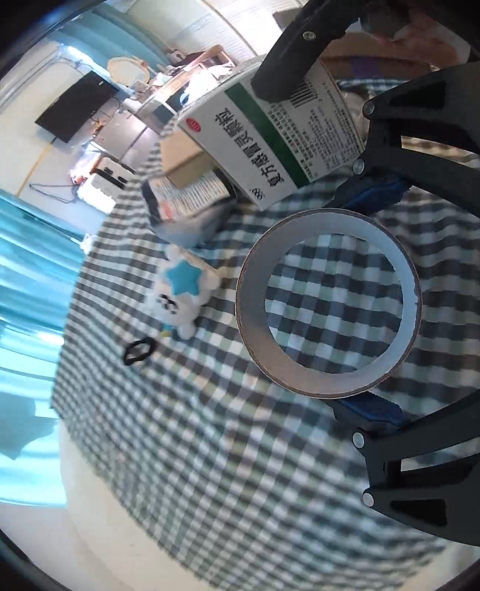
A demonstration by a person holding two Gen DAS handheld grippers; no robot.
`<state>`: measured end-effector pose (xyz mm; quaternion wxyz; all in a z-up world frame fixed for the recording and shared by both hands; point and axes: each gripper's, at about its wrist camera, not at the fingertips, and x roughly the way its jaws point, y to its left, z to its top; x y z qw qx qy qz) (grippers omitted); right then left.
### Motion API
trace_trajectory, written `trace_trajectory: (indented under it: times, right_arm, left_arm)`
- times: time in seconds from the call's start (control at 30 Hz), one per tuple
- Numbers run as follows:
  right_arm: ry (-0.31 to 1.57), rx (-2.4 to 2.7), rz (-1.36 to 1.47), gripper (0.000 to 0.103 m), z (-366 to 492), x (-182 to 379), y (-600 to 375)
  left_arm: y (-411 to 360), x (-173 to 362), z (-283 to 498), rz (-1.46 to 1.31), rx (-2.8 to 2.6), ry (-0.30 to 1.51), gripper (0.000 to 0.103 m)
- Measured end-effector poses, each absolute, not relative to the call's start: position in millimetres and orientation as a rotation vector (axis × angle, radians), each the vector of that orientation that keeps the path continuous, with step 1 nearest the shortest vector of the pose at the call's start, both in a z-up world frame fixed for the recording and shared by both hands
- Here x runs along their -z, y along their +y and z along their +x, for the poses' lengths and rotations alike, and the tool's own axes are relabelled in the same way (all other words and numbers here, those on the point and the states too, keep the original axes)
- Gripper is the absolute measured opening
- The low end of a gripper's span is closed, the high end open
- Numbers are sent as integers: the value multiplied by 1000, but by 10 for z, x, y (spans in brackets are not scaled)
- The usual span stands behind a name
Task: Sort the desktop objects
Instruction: 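Carry the tape roll in the left tool and green medicine box in the right tool into the cardboard box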
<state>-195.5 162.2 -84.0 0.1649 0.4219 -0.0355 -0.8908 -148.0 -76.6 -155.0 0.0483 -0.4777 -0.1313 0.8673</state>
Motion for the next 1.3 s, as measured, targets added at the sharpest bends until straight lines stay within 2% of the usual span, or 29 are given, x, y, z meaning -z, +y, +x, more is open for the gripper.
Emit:
trace_trajectory:
  times: [0.43, 0.67, 0.87, 1.1, 1.3]
  right_arm:
    - [-163, 2693, 1028, 96, -1005, -21, 1919]
    - [-188, 2756, 991, 96, -510, -325, 2131]
    - [-112, 2838, 973, 96, -215, -601, 2311]
    - [-114, 2956, 921, 96, 0, -911, 2796]
    - [-189, 3050, 917, 96, 123, -1034, 3410]
  left_arm:
    - [-685, 516, -954, -1269, -2722, -306, 83]
    - [-403, 36, -672, -1165, -2696, -184, 83]
    - [-89, -309, -455, -1107, -2657, -50, 83]
    - [381, -579, -386, -1055, -2596, 20, 83]
    - [971, -729, -389, -993, -2483, 72, 83]
